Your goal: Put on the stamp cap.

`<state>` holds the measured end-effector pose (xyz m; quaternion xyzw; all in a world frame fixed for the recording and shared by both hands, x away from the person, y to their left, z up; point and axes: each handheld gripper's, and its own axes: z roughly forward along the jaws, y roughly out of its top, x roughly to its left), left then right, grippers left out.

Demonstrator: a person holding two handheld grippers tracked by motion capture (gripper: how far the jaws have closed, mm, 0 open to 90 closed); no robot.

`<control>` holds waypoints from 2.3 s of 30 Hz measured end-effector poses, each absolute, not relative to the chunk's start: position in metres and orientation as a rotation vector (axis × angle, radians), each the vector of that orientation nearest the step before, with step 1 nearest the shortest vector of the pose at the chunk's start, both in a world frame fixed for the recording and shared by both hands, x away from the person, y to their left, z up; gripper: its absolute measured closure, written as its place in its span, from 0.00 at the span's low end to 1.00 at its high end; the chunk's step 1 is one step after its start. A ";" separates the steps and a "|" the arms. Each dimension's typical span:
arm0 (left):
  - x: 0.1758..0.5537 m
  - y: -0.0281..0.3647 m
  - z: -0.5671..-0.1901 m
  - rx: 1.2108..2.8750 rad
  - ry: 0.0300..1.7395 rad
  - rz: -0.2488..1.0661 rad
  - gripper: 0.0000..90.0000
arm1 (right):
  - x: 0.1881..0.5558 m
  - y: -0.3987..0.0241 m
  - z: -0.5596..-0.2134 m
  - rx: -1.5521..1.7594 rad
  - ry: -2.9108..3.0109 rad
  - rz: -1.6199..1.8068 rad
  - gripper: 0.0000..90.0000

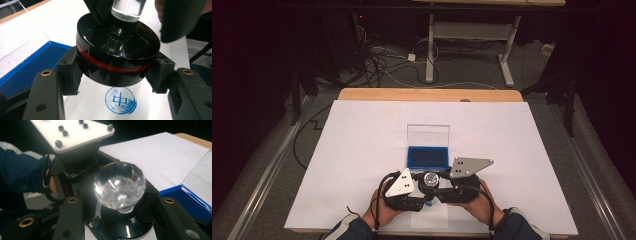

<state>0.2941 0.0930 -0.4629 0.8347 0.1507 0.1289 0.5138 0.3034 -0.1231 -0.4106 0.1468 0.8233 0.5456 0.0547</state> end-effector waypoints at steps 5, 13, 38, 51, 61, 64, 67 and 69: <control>0.294 0.092 -0.464 2.023 0.371 0.314 0.40 | 0.304 -0.123 -0.411 0.456 2.499 1.659 0.64; 0.295 0.091 -0.464 2.050 0.377 0.331 0.40 | 0.304 -0.122 -0.414 0.453 2.500 1.636 0.64; 0.297 0.096 -0.467 1.942 0.365 0.228 0.40 | 0.309 -0.126 -0.420 0.556 2.452 1.864 0.65; 0.296 0.095 -0.462 1.970 0.367 0.265 0.40 | 0.308 -0.125 -0.418 0.525 2.460 1.787 0.66; 0.297 0.094 -0.465 1.998 0.359 0.279 0.40 | 0.307 -0.123 -0.417 0.505 2.473 1.727 0.66; 0.298 0.095 -0.466 2.011 0.368 0.274 0.39 | 0.307 -0.123 -0.418 0.507 2.469 1.716 0.65; 0.299 0.095 -0.467 2.021 0.376 0.278 0.36 | 0.308 -0.125 -0.416 0.509 2.457 1.709 0.66; 0.299 0.095 -0.466 2.020 0.374 0.288 0.36 | 0.308 -0.125 -0.415 0.500 2.455 1.695 0.66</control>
